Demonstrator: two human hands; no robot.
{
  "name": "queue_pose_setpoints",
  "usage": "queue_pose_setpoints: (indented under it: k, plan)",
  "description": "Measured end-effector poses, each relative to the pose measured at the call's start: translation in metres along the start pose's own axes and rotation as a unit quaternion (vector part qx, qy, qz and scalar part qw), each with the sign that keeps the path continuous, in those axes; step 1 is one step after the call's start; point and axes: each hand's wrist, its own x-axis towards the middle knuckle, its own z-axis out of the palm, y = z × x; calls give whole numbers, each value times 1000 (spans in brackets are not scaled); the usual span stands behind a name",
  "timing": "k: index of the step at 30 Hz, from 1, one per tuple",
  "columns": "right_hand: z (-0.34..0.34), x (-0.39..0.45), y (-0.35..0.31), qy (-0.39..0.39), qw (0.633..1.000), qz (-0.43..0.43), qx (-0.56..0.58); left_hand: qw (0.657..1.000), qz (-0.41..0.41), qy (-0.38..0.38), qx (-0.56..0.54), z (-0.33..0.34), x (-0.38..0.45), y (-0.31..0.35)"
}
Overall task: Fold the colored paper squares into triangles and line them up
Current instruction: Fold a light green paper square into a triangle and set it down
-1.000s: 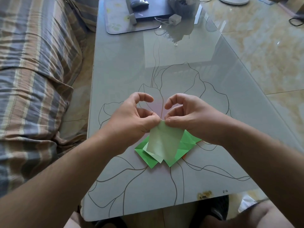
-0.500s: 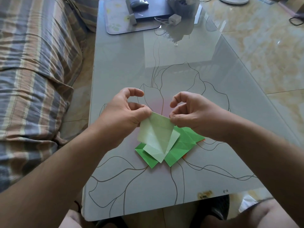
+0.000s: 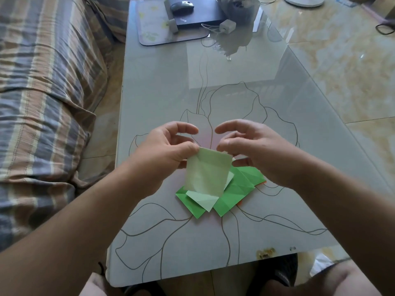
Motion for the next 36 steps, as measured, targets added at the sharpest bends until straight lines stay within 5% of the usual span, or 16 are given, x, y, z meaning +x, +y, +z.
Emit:
queue_pose_setpoints:
  k: [5,10,15,36]
  plan:
    - [16,0,6,8,997,3,-79,999,-8,-31,29,10,-5,-6]
    - [15,1,6,35,997,35,-51,992,-52,-44,-104,9,-4,-2]
    - [15,0,3,30,999,41,-8,994,-11,-110,-27,3,-9,1]
    - [7,-1,-5,-24,997,65,45,1000,-9,-19,13,8,-7,-3]
